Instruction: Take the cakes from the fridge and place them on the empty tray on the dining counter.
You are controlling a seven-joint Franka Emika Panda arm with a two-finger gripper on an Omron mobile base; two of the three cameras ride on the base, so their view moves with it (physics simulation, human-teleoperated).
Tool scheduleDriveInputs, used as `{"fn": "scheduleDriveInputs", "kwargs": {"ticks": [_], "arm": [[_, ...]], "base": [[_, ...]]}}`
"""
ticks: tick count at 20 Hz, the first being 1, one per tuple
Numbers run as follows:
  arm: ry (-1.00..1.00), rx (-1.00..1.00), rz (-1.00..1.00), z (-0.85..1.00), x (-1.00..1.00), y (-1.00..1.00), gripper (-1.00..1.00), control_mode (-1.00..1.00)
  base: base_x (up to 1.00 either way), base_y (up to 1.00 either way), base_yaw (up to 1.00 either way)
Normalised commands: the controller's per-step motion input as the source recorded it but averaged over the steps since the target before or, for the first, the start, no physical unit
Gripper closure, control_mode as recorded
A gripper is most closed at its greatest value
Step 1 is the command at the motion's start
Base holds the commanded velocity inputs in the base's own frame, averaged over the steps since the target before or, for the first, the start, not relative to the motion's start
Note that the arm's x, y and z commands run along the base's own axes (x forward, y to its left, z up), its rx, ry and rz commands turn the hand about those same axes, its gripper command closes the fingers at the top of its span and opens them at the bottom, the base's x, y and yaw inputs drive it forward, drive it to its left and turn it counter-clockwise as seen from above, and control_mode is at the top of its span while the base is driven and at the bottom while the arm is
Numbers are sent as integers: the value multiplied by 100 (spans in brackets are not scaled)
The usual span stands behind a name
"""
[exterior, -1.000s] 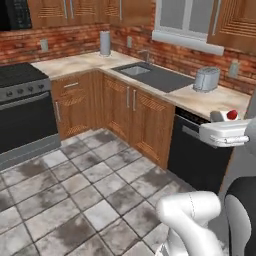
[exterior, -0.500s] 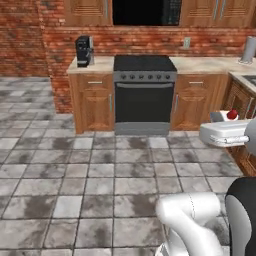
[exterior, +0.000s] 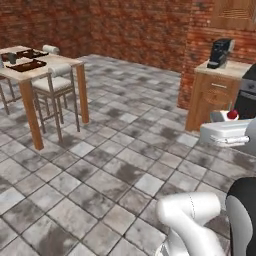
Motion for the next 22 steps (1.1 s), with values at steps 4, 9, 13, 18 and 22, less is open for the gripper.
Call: {"fn": "scheduleDriveInputs", "kwargs": {"ticks": [4,9,13,18,22], "arm": [[0,0,0,0,0,0,100,100],[0,0,0,0,0,0,100,100],[0,0,0,0,0,0,100,100],[0,0,0,0,0,0,100,100],[0,0,0,0,0,0,100,100]], "base": [[70,-5,83],[96,-82,36],[100,-100,17],[100,-90,20],[100,-85,22]]}}
